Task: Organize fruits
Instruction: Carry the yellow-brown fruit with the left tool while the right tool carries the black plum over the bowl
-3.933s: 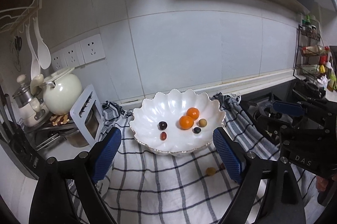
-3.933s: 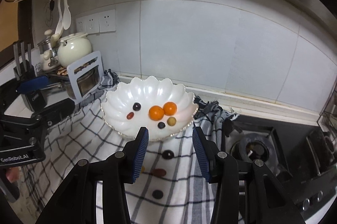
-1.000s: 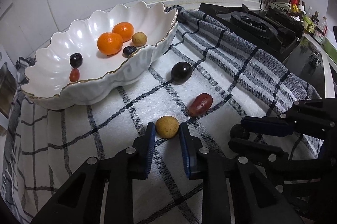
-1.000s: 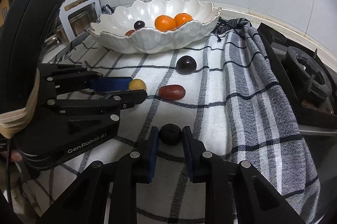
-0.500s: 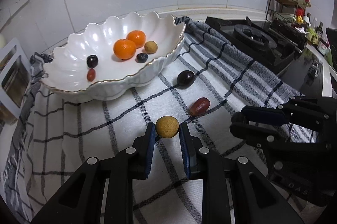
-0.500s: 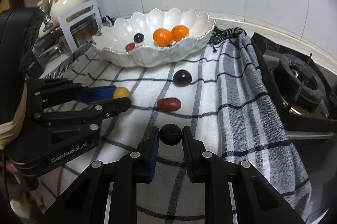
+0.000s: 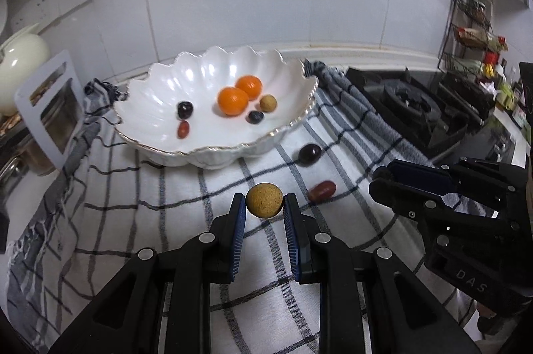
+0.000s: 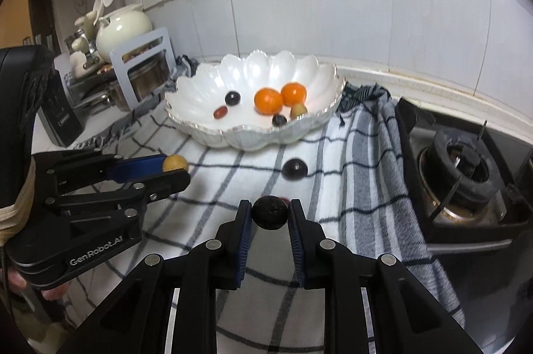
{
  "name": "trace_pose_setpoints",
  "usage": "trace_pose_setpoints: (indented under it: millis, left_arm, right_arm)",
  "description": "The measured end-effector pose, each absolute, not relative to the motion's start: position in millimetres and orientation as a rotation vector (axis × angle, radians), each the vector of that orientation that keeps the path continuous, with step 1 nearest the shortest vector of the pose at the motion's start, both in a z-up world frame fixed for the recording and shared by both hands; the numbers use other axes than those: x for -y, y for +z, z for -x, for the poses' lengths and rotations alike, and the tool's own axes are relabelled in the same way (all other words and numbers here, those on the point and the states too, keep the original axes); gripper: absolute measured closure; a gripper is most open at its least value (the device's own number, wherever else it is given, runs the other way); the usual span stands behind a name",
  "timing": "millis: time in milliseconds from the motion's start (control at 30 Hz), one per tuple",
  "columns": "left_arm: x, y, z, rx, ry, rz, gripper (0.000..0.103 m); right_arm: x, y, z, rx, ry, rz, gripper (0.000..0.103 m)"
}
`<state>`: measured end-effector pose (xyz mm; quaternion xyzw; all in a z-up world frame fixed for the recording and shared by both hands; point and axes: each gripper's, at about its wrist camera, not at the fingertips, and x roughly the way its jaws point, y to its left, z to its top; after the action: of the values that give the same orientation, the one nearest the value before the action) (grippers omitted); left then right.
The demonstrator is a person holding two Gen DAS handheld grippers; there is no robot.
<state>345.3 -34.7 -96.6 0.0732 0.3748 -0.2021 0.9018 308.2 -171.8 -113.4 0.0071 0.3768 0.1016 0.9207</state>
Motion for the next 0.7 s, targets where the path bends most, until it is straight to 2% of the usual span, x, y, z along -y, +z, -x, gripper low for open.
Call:
trace_pose_setpoints:
  millis: [700]
  left_arm:
    - [18.0, -37.0, -361.2, -0.624, -0.3, -0.092, 0.079]
  right_arm:
    - [161.1, -58.8, -342.3, -0.616, 0.255, -0.035, 0.079]
